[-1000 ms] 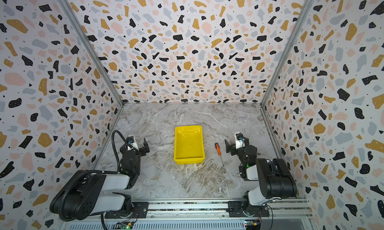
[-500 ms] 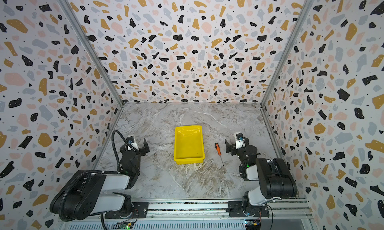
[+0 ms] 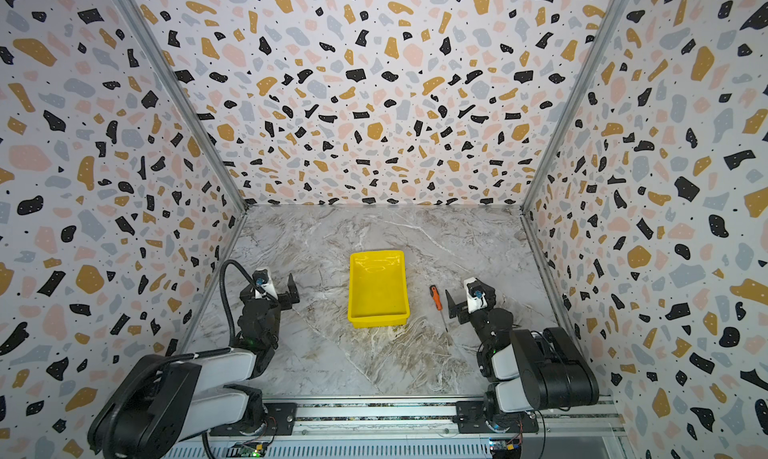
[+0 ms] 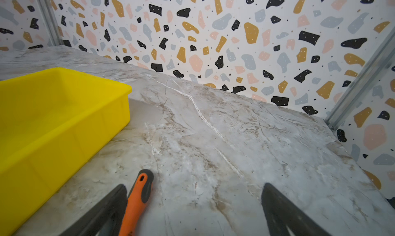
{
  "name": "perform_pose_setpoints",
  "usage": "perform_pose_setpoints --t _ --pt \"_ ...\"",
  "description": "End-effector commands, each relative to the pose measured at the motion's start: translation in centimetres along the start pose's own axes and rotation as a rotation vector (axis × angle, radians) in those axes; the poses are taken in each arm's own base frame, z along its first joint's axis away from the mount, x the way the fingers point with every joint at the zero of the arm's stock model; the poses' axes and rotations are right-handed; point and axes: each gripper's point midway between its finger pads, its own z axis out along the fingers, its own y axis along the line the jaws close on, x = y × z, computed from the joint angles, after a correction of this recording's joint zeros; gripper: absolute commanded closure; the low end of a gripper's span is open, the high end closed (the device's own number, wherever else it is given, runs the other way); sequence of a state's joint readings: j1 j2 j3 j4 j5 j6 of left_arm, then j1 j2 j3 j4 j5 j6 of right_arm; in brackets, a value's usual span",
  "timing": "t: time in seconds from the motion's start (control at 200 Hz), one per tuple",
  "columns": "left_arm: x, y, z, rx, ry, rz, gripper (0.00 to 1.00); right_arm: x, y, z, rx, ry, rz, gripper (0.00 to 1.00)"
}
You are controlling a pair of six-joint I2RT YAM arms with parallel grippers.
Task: Put the screwdriver in the bin
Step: Pick up the screwdriver from the middle-right of the table.
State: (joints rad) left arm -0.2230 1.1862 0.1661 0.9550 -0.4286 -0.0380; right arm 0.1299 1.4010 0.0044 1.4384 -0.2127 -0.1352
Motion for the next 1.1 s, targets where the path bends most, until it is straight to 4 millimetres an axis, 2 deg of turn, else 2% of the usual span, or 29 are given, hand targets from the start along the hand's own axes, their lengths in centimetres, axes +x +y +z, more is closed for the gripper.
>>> perform_pose_setpoints --t 0.0,0.035,0.115,0.25,0.355,0.415,0.526,0.631,0.691,0.776,0.861,0.941,1.016,1.096 --pt "-1.6 -0.3 0.3 -0.036 0.081 0.036 0.0 -3.8 0.4 -0.6 0.039 -0.106 -0.112 0.01" --pt "-1.8 -0.6 -0.2 -0.034 0.105 0.048 0.0 -3.4 1.6 0.0 -0.002 -0.049 -0.138 0.01" --pt "-3.1 -1.2 -1.3 -0.009 0.115 -0.01 0.0 -4.3 3.1 0.5 -0.073 -0.009 -0.185 0.01" --pt "-5.0 -1.9 -3.7 0.093 0.054 -0.136 0.0 -6.3 4.5 -1.0 -0.095 -0.073 -0.191 0.01" --pt "-6.3 -1.7 -5.2 0.131 0.007 -0.249 0.0 -7.9 5.3 -2.0 -0.123 -0.091 -0.173 0.01" --pt "-6.7 -1.4 -5.8 0.142 -0.005 -0.278 0.0 -8.9 5.2 -2.5 -0.127 -0.103 -0.137 0.01" --pt "-5.5 0.0 -6.3 0.066 0.053 -0.294 0.0 -10.5 4.1 -3.0 -0.089 -0.107 0.001 0.01" --pt "-3.9 0.1 -6.3 0.052 0.113 -0.272 0.0 -11.4 3.4 -2.8 -0.065 -0.068 0.091 0.01" --pt "-3.8 -0.5 -6.2 0.078 0.134 -0.262 0.0 -11.3 2.5 -2.2 -0.018 -0.011 0.18 0.01" --pt "-3.1 -1.6 -5.9 0.12 0.182 -0.256 0.0 -9.3 1.6 -0.9 0.053 0.149 0.312 0.01" --pt "-2.2 -1.7 -5.6 0.105 0.225 -0.258 0.0 -5.0 0.6 -0.2 0.178 0.379 0.417 0.01" --pt "-1.4 -0.8 -5.3 0.042 0.248 -0.279 0.0 -1.4 -0.7 0.1 0.298 0.549 0.489 0.01" --pt "-1.1 -0.1 -5.4 -0.003 0.257 -0.282 0.0 1.0 -1.0 0.9 0.248 0.663 0.554 0.01" --pt "-0.9 0.6 -5.7 -0.032 0.252 -0.298 0.0 2.6 -1.8 1.1 0.194 0.691 0.682 0.01"
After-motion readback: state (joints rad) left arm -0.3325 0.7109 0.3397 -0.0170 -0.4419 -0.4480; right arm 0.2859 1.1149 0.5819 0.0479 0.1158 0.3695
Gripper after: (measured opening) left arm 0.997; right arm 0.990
